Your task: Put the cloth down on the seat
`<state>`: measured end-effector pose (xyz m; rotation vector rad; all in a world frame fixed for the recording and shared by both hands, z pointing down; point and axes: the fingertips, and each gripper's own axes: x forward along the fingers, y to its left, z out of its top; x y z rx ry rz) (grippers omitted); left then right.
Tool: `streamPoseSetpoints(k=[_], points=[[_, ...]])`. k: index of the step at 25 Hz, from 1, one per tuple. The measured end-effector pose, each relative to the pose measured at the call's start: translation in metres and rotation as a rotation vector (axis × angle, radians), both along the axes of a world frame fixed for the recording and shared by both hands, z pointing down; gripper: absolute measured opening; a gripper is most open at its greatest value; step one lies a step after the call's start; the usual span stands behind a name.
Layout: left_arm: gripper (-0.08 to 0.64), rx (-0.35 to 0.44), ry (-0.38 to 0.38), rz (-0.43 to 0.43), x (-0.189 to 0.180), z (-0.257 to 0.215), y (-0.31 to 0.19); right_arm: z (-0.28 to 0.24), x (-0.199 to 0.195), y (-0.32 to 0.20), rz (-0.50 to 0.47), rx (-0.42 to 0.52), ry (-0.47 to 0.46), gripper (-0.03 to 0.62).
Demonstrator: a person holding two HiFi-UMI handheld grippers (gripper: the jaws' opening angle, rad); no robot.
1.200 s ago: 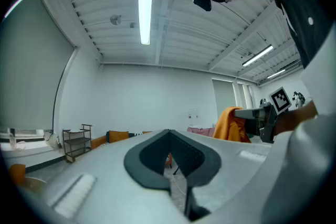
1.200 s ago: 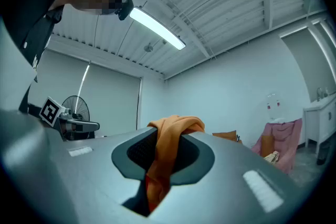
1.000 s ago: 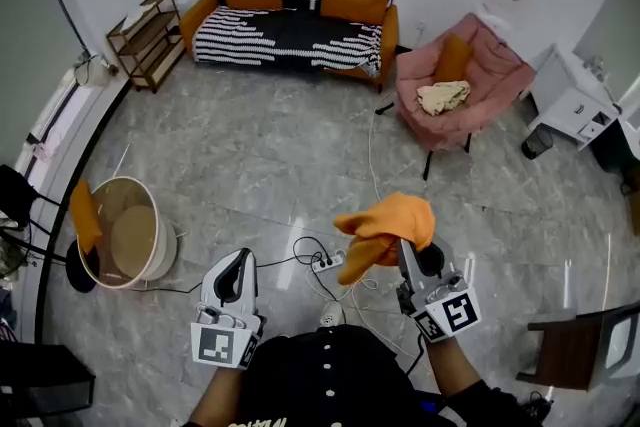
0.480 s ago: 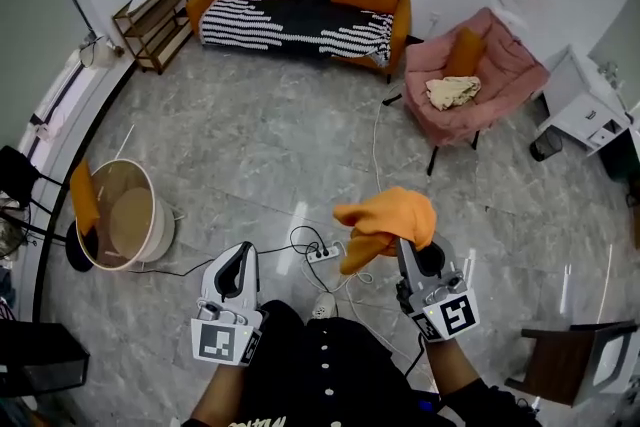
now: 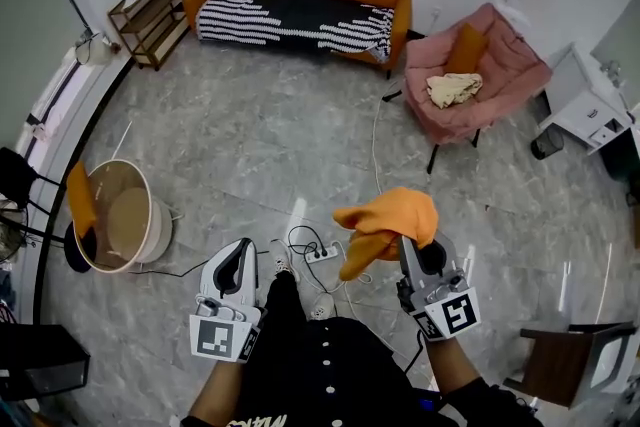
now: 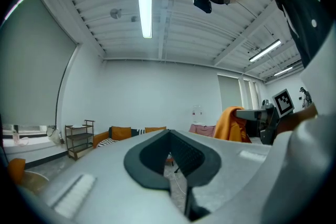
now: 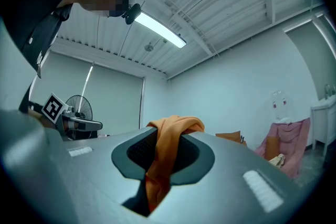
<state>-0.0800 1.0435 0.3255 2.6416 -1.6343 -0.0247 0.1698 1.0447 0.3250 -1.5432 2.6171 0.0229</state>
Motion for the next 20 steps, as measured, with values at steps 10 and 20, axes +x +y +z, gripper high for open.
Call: streamPoseSetpoints(k=[10, 20], points=[[0.000, -0.015, -0.003, 0.027, -0.008, 0.009, -0.063, -0.017, -0.017, -0.059, -0.010, 0.050, -0.006, 0.077], [0.000, 0.014, -0.001, 0.030, -0.033, 0.002, -0.161, -0.020, -0.031, -0.157, 0.024, 0.052, 0.006, 0.077]])
